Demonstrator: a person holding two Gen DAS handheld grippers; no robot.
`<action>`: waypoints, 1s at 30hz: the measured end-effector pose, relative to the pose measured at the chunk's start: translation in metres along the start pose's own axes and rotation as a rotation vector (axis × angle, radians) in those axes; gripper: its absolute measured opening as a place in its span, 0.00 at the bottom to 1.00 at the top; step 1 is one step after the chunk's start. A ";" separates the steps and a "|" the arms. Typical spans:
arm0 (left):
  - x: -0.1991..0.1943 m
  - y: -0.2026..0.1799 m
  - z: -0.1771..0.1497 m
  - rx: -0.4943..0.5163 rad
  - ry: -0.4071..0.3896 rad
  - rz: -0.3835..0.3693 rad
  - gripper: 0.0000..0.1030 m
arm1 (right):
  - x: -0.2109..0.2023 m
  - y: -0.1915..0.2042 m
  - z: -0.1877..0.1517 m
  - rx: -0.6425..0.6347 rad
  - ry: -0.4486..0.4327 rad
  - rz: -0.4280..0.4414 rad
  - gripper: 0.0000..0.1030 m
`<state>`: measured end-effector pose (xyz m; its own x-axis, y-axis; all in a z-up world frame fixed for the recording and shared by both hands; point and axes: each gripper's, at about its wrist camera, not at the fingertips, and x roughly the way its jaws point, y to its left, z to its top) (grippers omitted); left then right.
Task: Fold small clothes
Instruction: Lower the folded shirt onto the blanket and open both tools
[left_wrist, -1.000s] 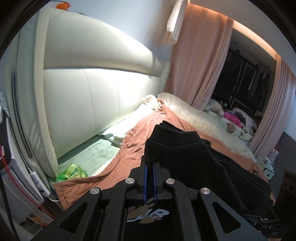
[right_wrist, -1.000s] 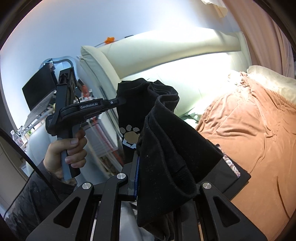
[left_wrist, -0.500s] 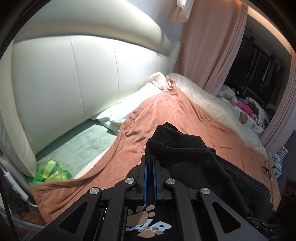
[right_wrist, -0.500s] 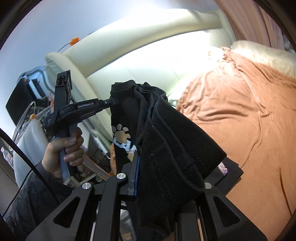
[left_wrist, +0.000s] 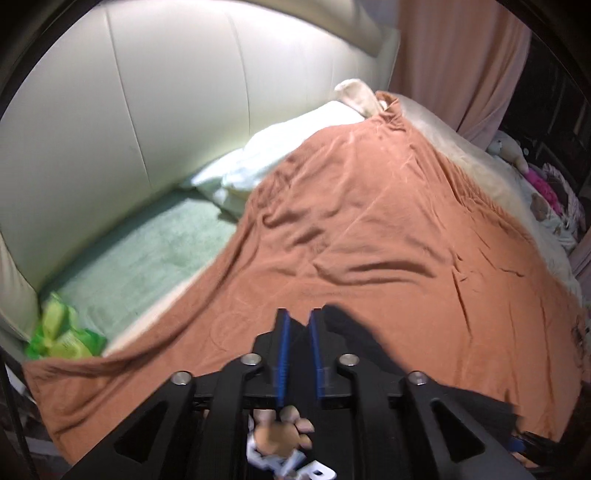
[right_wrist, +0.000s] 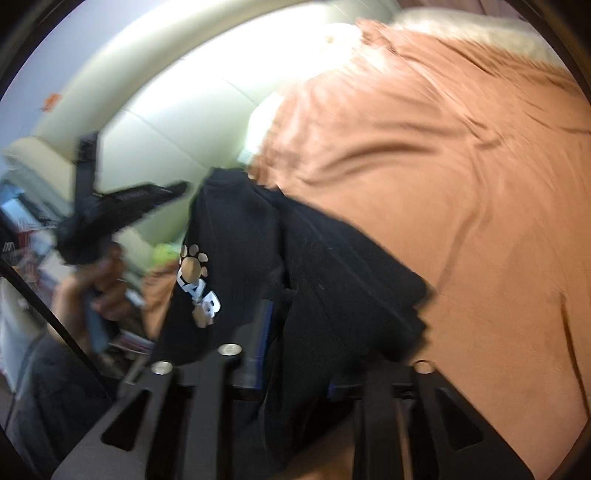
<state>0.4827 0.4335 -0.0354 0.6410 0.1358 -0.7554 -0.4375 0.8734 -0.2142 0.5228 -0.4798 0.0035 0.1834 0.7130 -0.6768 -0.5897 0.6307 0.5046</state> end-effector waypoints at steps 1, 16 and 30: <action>0.003 0.003 -0.003 -0.015 0.011 -0.002 0.25 | -0.004 -0.026 0.001 0.015 0.003 -0.045 0.73; -0.049 0.002 -0.060 -0.019 0.039 -0.022 0.26 | -0.082 -0.048 0.006 -0.033 0.018 -0.080 0.76; -0.167 -0.044 -0.121 0.066 -0.084 -0.068 0.97 | -0.187 -0.031 -0.018 -0.079 -0.060 -0.136 1.00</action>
<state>0.3182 0.3159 0.0254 0.7195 0.1115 -0.6855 -0.3504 0.9104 -0.2197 0.4922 -0.6382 0.1044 0.3109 0.6410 -0.7017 -0.6154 0.6984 0.3654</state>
